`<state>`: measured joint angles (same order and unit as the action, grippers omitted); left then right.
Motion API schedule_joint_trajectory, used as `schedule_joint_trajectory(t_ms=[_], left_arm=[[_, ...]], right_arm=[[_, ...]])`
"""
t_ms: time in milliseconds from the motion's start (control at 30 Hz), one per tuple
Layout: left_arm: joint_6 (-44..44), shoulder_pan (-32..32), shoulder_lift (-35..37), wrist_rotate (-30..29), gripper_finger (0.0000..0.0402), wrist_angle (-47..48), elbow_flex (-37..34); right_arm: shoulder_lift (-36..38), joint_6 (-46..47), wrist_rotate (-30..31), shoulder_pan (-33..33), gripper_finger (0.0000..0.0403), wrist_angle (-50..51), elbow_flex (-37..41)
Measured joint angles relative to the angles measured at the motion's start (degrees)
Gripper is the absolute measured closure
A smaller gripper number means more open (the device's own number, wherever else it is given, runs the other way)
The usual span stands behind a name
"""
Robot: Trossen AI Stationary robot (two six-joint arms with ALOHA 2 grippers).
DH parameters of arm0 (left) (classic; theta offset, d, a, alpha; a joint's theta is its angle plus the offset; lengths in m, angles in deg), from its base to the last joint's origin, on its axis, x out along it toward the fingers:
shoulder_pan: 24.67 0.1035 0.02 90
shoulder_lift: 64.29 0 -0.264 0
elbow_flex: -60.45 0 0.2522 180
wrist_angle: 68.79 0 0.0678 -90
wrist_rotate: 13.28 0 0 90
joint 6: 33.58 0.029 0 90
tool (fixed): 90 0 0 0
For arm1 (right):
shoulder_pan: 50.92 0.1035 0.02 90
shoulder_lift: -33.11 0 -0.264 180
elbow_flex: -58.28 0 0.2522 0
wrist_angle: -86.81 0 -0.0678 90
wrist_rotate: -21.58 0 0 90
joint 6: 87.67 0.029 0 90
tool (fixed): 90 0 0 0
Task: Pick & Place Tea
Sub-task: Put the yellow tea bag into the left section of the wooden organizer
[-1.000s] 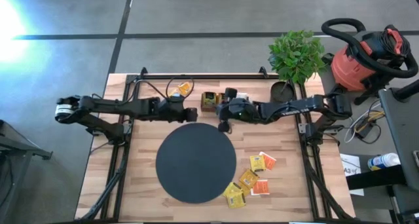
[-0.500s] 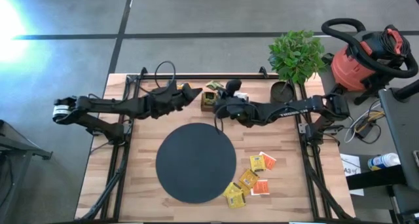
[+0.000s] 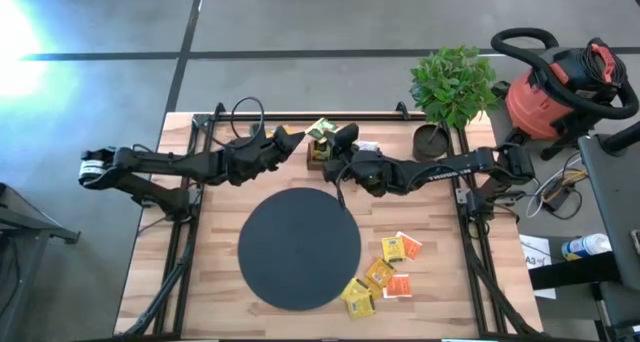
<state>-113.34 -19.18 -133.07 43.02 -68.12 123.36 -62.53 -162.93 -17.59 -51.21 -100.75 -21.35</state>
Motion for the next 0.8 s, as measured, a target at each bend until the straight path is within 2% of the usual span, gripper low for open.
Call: schedule_joint_trajectory(t_ms=[600, 800], left_arm=[[-4.4, 0.7, -1.1, 0.1, 0.033, -0.5, -0.7], [-2.2, 0.7, -1.5, -2.4, 0.033, -0.7, -0.7]], right_arm=[[0.0, -3.5, -3.3, -3.0, 0.0394, -0.1, 0.2], [0.0, -3.4, -3.3, -3.2, 0.0394, 0.0, 0.2]])
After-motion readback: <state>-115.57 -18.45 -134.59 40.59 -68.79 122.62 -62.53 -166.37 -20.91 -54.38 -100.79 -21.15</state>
